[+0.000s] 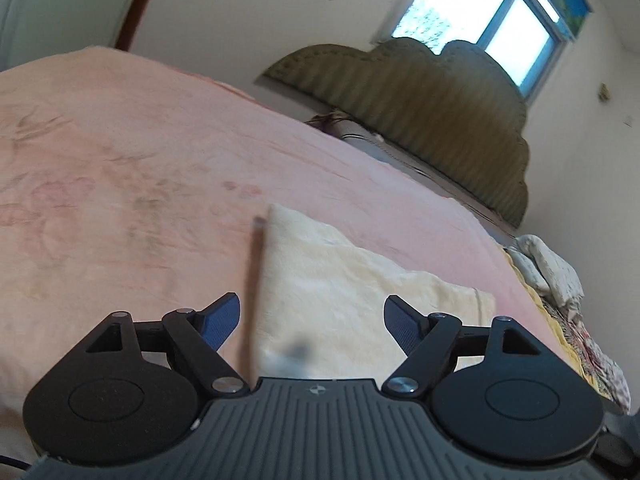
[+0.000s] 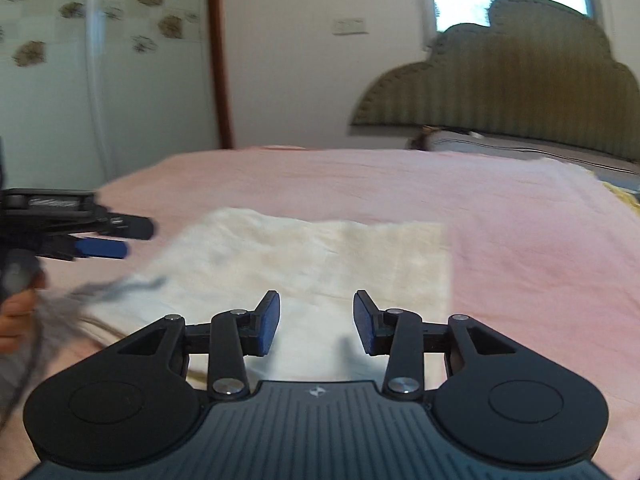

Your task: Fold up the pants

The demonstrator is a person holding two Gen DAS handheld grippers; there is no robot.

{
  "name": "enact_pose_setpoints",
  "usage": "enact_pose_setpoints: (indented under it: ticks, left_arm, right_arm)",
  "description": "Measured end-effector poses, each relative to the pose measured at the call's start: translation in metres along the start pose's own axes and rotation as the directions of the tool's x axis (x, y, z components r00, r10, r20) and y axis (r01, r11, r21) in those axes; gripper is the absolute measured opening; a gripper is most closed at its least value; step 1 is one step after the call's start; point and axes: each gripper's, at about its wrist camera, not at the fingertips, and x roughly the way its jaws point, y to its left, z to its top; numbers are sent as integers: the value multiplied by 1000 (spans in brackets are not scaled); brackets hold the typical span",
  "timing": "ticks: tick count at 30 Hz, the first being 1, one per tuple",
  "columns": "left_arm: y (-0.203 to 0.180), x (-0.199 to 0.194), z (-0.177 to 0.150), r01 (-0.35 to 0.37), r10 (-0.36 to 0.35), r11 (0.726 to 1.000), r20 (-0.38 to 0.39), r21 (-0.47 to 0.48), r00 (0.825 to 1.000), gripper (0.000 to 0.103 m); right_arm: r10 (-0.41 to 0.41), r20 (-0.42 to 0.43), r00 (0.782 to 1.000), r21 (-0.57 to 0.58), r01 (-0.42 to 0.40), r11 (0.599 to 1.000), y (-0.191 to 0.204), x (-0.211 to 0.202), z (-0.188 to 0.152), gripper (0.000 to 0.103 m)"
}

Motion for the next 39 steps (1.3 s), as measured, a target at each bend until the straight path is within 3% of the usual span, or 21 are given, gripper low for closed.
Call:
enact_pose_setpoints:
  ticks: [3,5,7,11,13,19,22,26,36,39]
  left_arm:
    - [5,3,-4,-23,25,999,-61,26,998,81]
    - [3,11,-13,-38,49,995,-123,91,991,81]
    - [4,14,-20,-30,44,994,-132,106,990,81]
    - [10,24,-13,35,-26,998,-160,56,987,82]
    - [14,31,-10,54,-49,998,-171,25,984,83]
    - [2,36,-10,-76,91,992,-145,103,985,85]
    - [-5,37,-13,-123,143,980,-123,159,982,90]
    - [-9,36,-15,-148,170,972,-113,185,979,93]
    - [-12,39,-15,-156,182,966,-112,206,977,99]
    - [-11,41,-13,-130,162,963,-123,237,979,98]
  right_arm:
    - [88,-22,996,-75,-89,993,29,14,2,42]
    - [69,-89,994,-126,-80,989,40,30,-5,50]
    - [51,-133,990,-150,-71,986,41,40,-16,51]
    - [126,-72,989,-11,-127,992,13,19,-11,56]
    - [94,-44,995,59,-91,994,-11,11,-8,58]
    - [-44,-72,996,250,61,966,-81,8,-14,58]
    - [-71,-88,994,313,95,945,-98,10,-24,59]
    - [-63,-78,995,351,86,932,-98,14,-35,77]
    - [-51,-73,996,368,74,927,-99,19,-39,82]
    - [-34,-70,997,377,58,925,-103,19,-38,83]
